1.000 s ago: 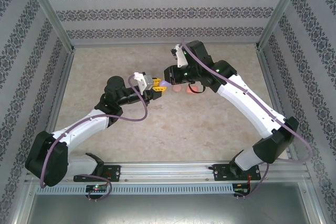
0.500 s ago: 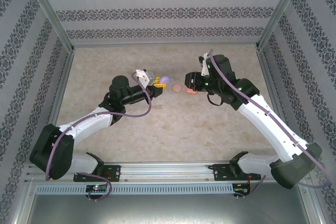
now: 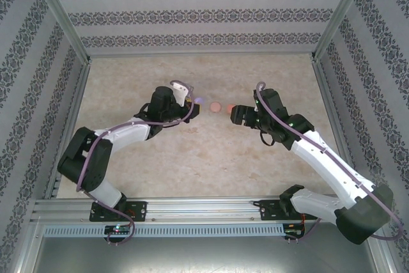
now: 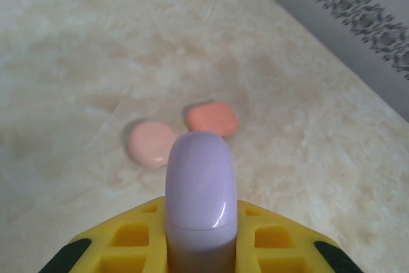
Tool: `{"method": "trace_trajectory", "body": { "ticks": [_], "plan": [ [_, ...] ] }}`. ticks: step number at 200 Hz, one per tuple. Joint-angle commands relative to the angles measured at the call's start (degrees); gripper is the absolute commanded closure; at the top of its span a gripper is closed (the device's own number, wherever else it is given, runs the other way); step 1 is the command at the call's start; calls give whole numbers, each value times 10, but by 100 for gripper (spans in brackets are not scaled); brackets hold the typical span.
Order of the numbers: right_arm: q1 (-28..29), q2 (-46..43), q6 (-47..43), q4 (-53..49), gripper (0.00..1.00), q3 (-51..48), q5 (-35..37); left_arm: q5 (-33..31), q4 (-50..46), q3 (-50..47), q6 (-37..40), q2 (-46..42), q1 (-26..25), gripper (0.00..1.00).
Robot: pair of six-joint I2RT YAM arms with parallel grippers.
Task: Insert the wireless bluetooth earbuds into the charging case
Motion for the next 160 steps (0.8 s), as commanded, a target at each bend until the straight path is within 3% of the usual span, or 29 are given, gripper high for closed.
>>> {"method": "trace_trajectory", "body": {
  "ticks": [1, 27, 99, 160],
  "plan": [
    [-12, -14, -3, 11, 5, -17, 23, -16, -127, 72, -52, 43, 6, 100],
    [-24, -19, -5, 14, 2, -30, 25, -10, -201, 133, -92, 110, 8, 100],
    [-50, -33, -8, 18, 2, -47, 19, -4, -247, 208, -180, 212, 22, 99],
    [-62, -29, -18, 18, 2, -38, 6, -28, -294, 232, -191, 242, 28, 77]
  ]
}}
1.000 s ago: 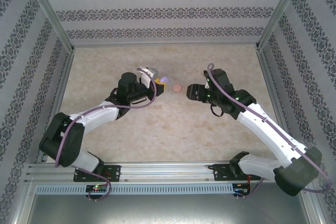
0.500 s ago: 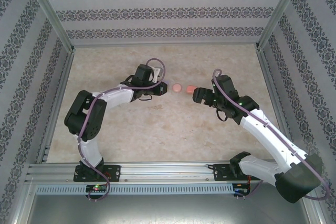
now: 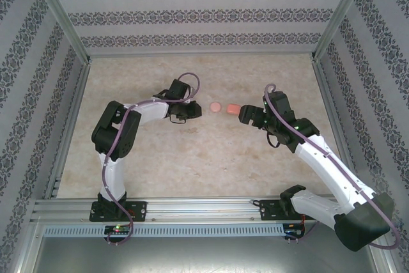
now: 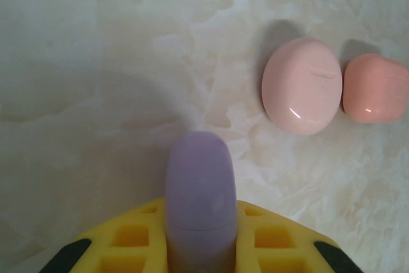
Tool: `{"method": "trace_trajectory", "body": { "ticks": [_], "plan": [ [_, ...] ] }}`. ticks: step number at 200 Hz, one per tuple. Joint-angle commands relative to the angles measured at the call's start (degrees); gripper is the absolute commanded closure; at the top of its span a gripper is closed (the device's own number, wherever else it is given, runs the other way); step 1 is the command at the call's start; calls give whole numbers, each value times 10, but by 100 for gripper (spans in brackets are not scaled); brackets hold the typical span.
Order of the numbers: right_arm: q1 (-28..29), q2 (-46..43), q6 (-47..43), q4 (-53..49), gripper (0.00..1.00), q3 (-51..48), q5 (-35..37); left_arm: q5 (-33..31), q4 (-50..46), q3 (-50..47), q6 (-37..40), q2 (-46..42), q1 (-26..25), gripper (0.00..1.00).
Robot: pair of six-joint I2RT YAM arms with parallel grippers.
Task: Insert the wireless bluetooth earbuds into the charging case
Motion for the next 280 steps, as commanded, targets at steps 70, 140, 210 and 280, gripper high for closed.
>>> {"method": "trace_trajectory", "body": {
  "ticks": [70, 140, 210, 280],
  "plan": [
    [-14, 0, -24, -7, 2, 27, -4, -21, -52, -8, 2, -13, 41, 51],
    [-17, -2, -49, -39, 2, 60, 23, 1, -89, -32, 51, -102, 105, 17],
    [-44, -19, -115, 33, 2, 29, 213, -120, -153, -64, 132, -290, 121, 0],
    [-119, 12, -219, 245, 2, -90, 276, -257, 151, -318, 255, -544, 121, 0]
  ]
}}
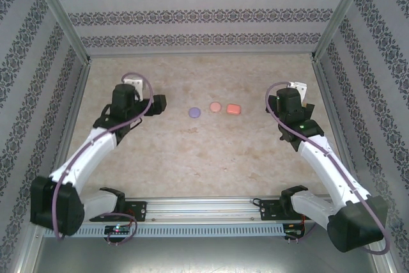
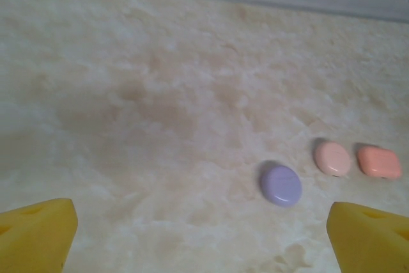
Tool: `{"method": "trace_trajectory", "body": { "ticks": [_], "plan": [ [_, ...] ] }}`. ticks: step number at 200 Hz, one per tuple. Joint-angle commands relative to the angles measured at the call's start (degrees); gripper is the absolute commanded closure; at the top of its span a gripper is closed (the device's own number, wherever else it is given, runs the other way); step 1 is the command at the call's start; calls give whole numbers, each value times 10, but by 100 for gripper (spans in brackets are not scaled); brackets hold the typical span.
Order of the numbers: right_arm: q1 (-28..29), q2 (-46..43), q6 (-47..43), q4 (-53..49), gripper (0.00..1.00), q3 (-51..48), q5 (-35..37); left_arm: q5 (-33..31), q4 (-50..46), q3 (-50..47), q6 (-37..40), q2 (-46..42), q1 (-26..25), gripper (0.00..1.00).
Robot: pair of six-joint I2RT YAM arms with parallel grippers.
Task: Insert the wireless bluetooth earbuds into the charging case
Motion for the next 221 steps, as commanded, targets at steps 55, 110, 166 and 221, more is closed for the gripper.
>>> {"method": "trace_trajectory", "body": {
  "ticks": [55, 110, 166, 221],
  "plan": [
    [-39, 92, -126, 330, 2, -124, 12, -180, 275, -181, 163, -69, 4, 1],
    [-45, 183, -168, 498, 2, -173, -28, -206, 470, -265, 193, 45, 24, 0],
    [-57, 231, -182, 669, 2, -238, -111, -140, 559, -269, 205, 169, 48, 1],
    [-113, 262, -160, 738, 2, -267, -252, -37, 560, -256, 174, 207, 105, 1]
  ]
}}
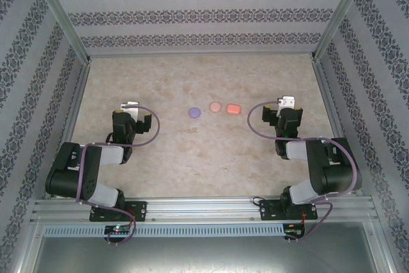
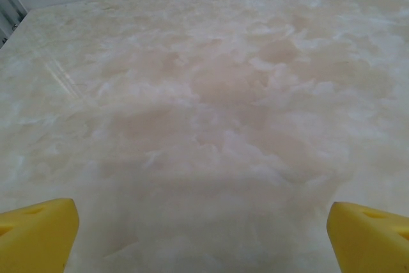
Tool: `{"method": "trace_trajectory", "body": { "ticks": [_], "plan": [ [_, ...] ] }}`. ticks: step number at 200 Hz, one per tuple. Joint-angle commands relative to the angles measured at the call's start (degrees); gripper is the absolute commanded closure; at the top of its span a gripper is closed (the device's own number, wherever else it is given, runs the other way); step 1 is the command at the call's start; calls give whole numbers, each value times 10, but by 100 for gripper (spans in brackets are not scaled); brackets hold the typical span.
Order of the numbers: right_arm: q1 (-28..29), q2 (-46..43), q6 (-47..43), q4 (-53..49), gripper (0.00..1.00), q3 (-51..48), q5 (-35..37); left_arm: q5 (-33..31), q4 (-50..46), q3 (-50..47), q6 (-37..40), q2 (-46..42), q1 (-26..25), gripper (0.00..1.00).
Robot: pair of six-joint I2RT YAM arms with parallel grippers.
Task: Insert the wireless bluetooth earbuds into the charging case
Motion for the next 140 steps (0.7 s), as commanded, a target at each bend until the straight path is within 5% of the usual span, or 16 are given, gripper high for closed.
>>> {"method": "trace_trajectory", "body": {
  "ticks": [1, 52, 140],
  "plan": [
    [-8, 4, 12, 60, 2, -4, -70, 61, 53, 9, -10, 28, 18, 1],
    [-26, 4, 27, 30, 2, 10, -92, 118, 25, 39, -43, 56, 60, 1],
    [-9, 3, 18, 29, 2, 10, -52, 80, 18, 40, -43, 53, 50, 0]
  ]
}}
